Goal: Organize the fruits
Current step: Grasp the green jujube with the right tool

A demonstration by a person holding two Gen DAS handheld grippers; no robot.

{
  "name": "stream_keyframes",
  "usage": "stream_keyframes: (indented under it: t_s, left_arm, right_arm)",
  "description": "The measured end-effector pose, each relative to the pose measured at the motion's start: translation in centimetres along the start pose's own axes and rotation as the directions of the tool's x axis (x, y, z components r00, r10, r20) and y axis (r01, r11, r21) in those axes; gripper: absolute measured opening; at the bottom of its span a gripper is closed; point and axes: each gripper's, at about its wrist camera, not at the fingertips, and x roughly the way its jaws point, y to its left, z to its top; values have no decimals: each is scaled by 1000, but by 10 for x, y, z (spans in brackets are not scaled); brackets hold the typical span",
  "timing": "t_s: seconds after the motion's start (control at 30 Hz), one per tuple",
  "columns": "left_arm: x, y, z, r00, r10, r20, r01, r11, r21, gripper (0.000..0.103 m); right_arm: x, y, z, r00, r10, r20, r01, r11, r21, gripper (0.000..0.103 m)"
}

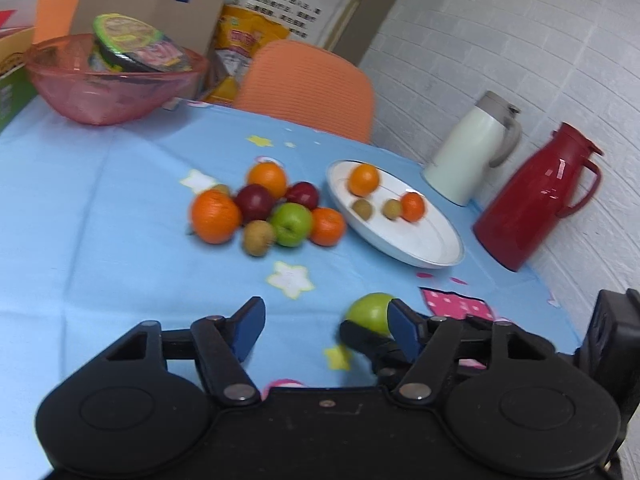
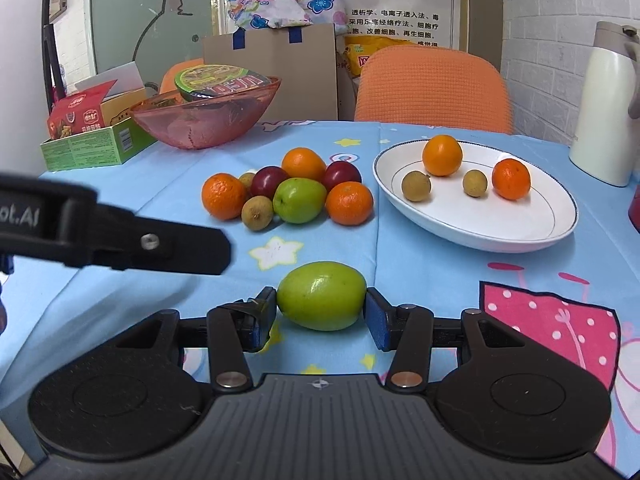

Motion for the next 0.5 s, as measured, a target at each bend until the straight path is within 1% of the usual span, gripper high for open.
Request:
stream_keyframes:
  t_s: [0.07,0.2,0.27,0.37,0.43,0.5]
  left_arm:
    - [6,-10,-1,999,-36,-17,36,999,24,86]
    - [22,-23,-4,996,-62,-69,66,996,59,86]
    - [30,-25,-7,994,-56,-92,62,996,67,85]
    - [35,-25,-10,993,-53,-106,60,996,64,85]
    - [36,-25,-10,992,-56,-111,63,996,60,85]
    - [37,-25,-11,991,-58,-117,65,996,60,85]
  right_arm:
    - [-3,2,-2,1000,7,1,-7,1000,-6,80]
    - [-8,3,-7,1000,30,8,-30,1000,-6,80]
    - [-10,3,-8,999,36,11,-36,999,-5,80]
    - [-13,2,-11,999,41,17,-41,999,2,81]
    - [-14,1,-12,999,37,20,-37,999,8,86]
    - [-14,1,-13,999,35,19,-35,999,10,88]
